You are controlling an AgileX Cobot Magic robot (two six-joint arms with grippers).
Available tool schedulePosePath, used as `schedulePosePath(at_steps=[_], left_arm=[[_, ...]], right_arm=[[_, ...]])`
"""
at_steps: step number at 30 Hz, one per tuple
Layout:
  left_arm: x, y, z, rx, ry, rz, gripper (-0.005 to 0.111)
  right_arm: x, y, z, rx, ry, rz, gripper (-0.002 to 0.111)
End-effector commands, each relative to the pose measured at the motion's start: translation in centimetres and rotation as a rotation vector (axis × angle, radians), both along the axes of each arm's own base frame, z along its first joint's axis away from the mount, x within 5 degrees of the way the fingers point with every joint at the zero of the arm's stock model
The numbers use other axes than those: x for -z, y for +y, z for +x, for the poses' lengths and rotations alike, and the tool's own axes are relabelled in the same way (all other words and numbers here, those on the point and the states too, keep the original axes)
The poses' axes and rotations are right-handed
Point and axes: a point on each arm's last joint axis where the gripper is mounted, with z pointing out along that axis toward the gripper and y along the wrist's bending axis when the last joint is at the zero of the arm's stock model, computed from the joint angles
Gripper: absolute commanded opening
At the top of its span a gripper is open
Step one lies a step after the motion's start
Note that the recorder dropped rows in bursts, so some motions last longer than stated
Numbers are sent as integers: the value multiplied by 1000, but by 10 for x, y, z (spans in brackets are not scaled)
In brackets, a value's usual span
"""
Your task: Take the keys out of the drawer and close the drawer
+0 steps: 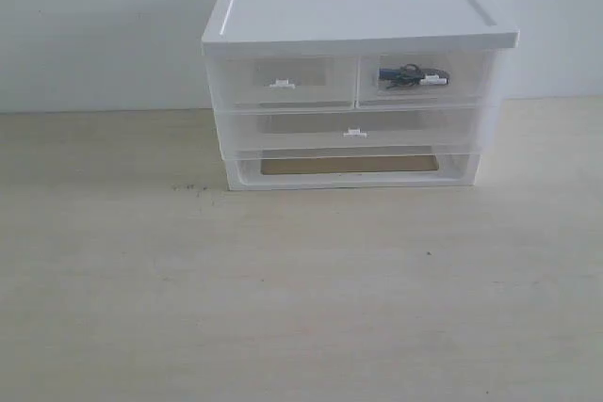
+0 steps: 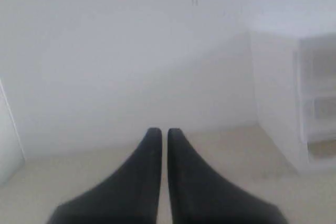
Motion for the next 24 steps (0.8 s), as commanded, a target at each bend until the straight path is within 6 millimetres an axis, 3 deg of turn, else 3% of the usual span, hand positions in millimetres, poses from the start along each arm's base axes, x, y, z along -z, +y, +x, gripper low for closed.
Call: schedulePosePath(at_steps=[1,5,10,16,24], left_arm=[[-29,-3,-7,33,-325,-6,4],[-51,-5,-21,96,-611,-80,4],[-58,-8,-27,275,-684,-396,4],[-66,-16,-32,365,-713,-338,4],[-94,-22,-14,419,-655,-319,4]], right_arm=[[-27,0,-3,5,-296,-25,0],[-46,0,-10,2,-518,-19,0],[-56,1,-16,-28,-656,78,0],[-67,1,-25,-139,-810,349,0],[-82,5,-32,-200,-891,351,0]])
